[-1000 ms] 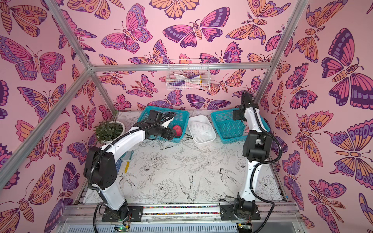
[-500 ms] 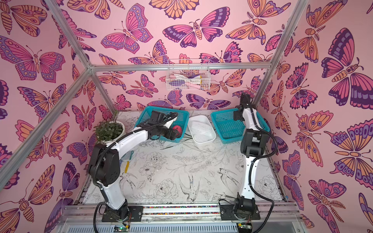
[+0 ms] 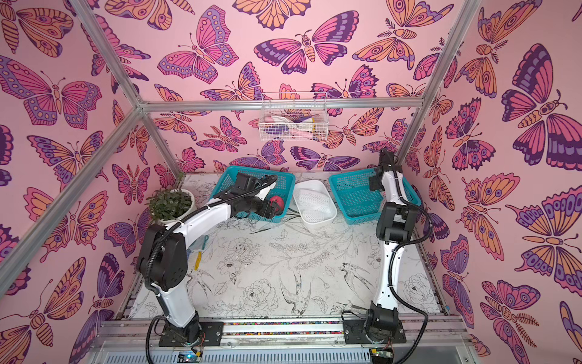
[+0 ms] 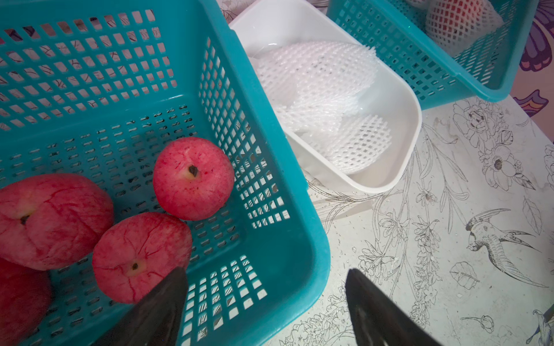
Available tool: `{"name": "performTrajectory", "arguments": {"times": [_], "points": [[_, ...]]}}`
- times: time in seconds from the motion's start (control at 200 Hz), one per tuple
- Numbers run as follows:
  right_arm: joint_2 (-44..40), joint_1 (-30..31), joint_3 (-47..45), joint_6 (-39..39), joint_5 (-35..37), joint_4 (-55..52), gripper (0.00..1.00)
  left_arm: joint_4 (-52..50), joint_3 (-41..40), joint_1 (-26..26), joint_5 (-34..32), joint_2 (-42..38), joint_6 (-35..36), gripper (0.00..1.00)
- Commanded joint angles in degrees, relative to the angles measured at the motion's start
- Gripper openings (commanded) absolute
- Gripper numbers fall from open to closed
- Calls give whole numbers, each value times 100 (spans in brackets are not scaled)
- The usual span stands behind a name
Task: Remove foam nets from apples
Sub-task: Pick up the apple from the basket.
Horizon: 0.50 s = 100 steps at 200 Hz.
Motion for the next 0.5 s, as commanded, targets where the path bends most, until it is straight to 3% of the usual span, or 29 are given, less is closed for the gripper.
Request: {"name": "performTrajectory", "arguments": {"times": [0.0, 0.331, 0.496], "points": [[220, -88, 135, -121, -184, -193, 88, -197, 187, -52, 5, 77, -75, 85], [254, -140, 228, -29, -853, -263, 62, -361, 416, -109, -49, 206, -48, 85], [8, -81, -7, -25, -1328, -238, 62, -370, 425, -112, -57, 195, -29, 85]]}}
